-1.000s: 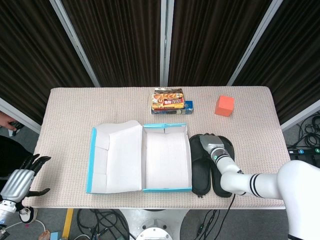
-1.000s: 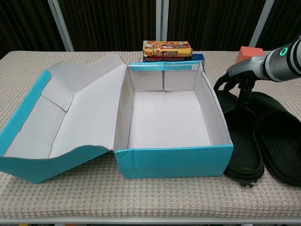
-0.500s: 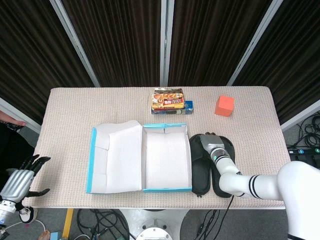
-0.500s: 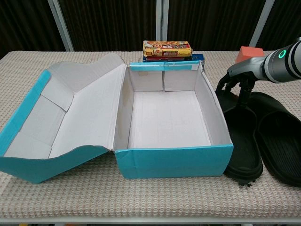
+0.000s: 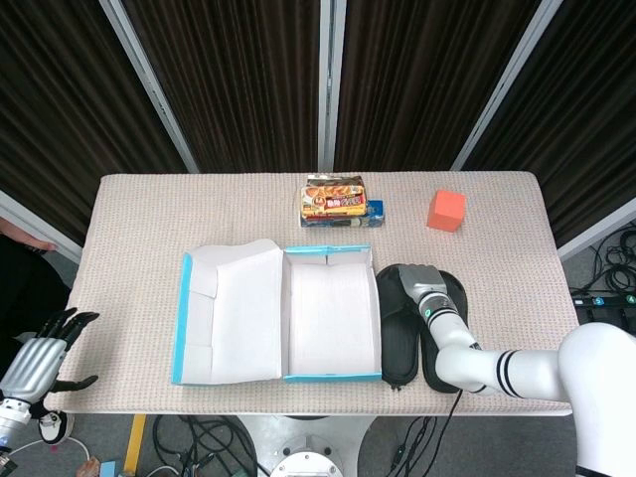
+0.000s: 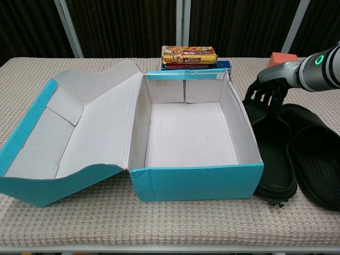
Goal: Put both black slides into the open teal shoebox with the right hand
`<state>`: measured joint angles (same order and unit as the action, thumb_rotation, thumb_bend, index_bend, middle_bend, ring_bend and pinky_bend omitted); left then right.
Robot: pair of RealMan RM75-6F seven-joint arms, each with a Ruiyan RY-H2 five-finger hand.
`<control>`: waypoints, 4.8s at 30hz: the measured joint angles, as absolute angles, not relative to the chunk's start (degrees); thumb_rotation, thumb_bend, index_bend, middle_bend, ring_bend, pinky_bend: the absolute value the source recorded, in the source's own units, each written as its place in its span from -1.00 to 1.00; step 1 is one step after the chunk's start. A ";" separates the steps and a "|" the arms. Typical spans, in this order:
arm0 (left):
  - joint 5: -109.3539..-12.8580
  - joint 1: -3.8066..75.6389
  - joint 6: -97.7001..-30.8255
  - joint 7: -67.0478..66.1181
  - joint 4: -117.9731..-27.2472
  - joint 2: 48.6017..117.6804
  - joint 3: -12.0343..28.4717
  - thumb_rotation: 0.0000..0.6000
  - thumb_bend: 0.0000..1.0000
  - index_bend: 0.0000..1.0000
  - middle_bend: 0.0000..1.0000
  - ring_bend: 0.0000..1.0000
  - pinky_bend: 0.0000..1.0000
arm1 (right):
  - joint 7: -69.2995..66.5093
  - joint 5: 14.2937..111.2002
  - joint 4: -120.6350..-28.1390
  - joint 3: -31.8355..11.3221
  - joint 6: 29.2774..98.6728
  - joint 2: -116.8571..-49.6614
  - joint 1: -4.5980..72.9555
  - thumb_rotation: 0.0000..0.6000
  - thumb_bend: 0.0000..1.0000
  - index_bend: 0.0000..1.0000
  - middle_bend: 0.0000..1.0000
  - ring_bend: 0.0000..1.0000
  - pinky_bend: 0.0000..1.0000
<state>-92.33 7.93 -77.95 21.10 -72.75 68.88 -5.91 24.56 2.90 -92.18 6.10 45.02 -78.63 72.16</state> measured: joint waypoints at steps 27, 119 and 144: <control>-92.70 8.81 -77.70 18.00 -76.17 68.27 -5.56 1.00 -0.74 -0.80 -0.78 -0.99 -0.92 | 18.23 21.64 -111.58 -1.48 52.97 -54.58 61.69 1.00 -0.47 -0.14 -0.12 -0.35 -0.12; -88.57 10.99 -72.97 23.51 -63.80 72.59 -3.25 1.00 -0.74 -0.80 -0.78 -0.99 -0.92 | -76.83 89.21 -42.89 -7.20 50.70 -109.74 57.11 1.00 -0.67 -0.08 -0.10 -0.33 -0.08; -89.03 10.96 -72.67 25.39 -61.29 73.77 -3.91 1.00 -0.74 -0.80 -0.78 -0.99 -0.92 | -63.49 91.57 -38.32 -3.96 55.92 -110.86 56.13 1.00 -0.56 -0.07 -0.10 -0.33 -0.07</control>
